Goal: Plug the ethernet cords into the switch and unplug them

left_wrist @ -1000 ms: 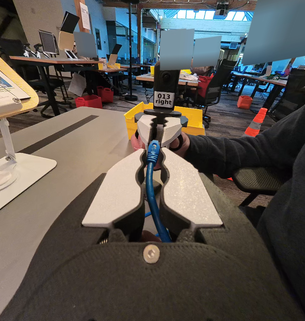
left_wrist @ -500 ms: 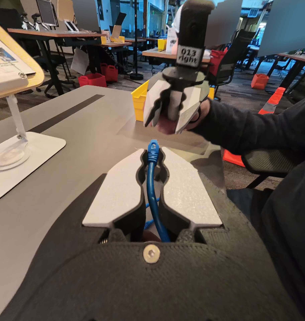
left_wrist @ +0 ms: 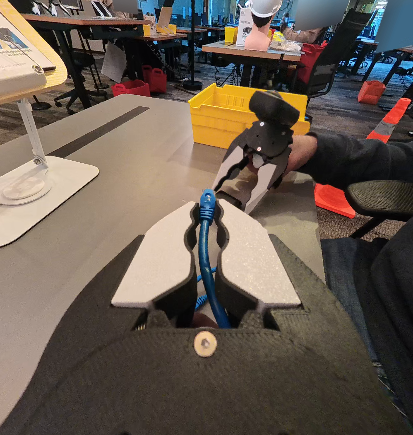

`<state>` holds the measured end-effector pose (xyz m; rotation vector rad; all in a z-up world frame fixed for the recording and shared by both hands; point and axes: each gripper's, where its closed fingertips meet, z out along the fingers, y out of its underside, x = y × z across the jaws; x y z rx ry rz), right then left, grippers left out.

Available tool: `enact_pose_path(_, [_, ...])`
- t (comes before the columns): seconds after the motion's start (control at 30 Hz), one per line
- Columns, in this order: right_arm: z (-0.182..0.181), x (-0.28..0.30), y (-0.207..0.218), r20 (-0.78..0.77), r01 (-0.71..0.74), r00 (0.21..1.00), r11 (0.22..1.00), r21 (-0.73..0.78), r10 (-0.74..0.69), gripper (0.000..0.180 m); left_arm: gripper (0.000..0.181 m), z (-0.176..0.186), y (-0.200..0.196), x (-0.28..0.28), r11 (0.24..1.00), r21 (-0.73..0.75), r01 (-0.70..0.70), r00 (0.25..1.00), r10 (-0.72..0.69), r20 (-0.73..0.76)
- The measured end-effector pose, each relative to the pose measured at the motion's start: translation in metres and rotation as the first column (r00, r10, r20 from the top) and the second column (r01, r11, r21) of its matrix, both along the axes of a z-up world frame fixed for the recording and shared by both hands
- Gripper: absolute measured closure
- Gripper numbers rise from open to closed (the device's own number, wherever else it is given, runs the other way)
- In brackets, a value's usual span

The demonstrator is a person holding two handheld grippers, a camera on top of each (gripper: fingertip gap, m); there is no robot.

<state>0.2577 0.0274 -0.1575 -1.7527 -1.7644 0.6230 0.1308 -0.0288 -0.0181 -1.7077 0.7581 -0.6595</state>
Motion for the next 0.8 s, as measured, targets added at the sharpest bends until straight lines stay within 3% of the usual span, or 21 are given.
enact_pose_path(0.07, [0.001, -0.004, 0.002, -0.063, 0.008, 0.998, 1.000, 0.006, -0.007, 0.121, 0.169, 0.000, -0.001, 0.000, 1.000, -0.003, 0.007, 1.000, -0.006, 0.015])
enact_pose_path(0.2, [0.004, -0.008, 0.000, -0.102, -0.013, 0.995, 0.999, -0.036, 0.009, 0.122, 0.169, -0.001, -0.001, 0.001, 1.000, -0.016, 0.013, 1.000, -0.013, 0.025])
enact_pose_path(0.4, [0.048, -0.024, -0.009, -0.299, -0.117, 0.951, 0.985, -0.124, 0.076, 0.122, 0.169, 0.001, -0.001, 0.001, 0.999, -0.037, 0.034, 0.999, -0.033, 0.022])
enact_pose_path(0.47, [0.079, -0.031, -0.020, -0.427, -0.229, 0.891, 0.964, -0.135, 0.152, 0.152, 0.169, 0.003, -0.001, 0.001, 0.999, -0.028, 0.037, 0.999, -0.037, 0.002])
enact_pose_path(0.53, [0.116, -0.038, -0.012, -0.580, -0.250, 0.809, 0.949, -0.194, 0.094, 0.180, 0.169, 0.008, -0.001, 0.004, 0.998, -0.022, 0.052, 0.999, -0.052, 0.016])
enact_pose_path(0.7, [0.090, -0.050, 0.000, -0.385, -0.220, 0.909, 0.970, -0.107, 0.163, 0.180, 0.169, 0.002, 0.002, 0.001, 0.998, -0.035, 0.044, 0.999, -0.044, 0.002])
enact_pose_path(0.8, [0.086, -0.055, 0.015, -0.332, -0.176, 0.932, 0.983, -0.058, 0.148, 0.156, 0.169, -0.005, 0.002, -0.005, 0.998, -0.050, 0.030, 0.999, -0.029, 0.026])
